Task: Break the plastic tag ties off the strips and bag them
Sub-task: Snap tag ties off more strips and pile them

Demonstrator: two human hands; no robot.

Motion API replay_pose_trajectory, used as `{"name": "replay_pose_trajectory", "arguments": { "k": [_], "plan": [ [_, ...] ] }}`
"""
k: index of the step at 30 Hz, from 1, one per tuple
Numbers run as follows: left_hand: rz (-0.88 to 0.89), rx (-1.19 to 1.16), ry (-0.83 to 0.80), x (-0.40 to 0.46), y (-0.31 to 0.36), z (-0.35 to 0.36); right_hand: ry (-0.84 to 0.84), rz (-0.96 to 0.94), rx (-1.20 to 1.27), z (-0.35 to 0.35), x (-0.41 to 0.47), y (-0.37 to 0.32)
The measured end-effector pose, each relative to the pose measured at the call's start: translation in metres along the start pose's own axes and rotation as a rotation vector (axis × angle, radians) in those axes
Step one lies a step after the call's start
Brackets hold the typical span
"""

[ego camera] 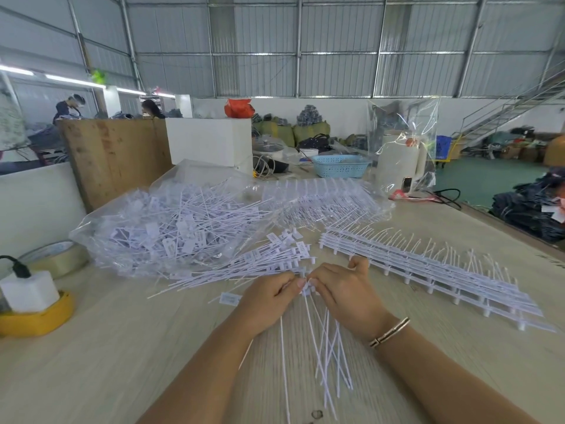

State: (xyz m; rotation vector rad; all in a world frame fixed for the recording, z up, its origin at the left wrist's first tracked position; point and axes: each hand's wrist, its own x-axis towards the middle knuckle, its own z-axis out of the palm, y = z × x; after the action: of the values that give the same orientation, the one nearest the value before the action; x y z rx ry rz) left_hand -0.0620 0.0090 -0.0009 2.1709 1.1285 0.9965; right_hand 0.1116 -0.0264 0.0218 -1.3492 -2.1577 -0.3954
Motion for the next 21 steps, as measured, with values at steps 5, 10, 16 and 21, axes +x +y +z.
{"name": "replay_pose_trajectory", "arguments": {
  "k": [5, 10, 16, 21],
  "plan": [
    [0.026, -0.041, 0.021, 0.0, 0.005, 0.0, 0.043, 0.13, 0.181, 0.007, 0.001, 0.0],
    [0.033, -0.062, 0.034, 0.0, 0.008, -0.001, 0.023, 0.226, 0.357, 0.006, 0.002, -0.003],
    [0.062, -0.085, 0.065, 0.001, 0.013, 0.0, -0.025, 0.336, 0.496, 0.003, 0.003, -0.008],
    [0.055, -0.121, 0.048, -0.003, 0.01, -0.007, 0.131, 0.612, 0.771, -0.01, 0.007, 0.018]
  ]
}}
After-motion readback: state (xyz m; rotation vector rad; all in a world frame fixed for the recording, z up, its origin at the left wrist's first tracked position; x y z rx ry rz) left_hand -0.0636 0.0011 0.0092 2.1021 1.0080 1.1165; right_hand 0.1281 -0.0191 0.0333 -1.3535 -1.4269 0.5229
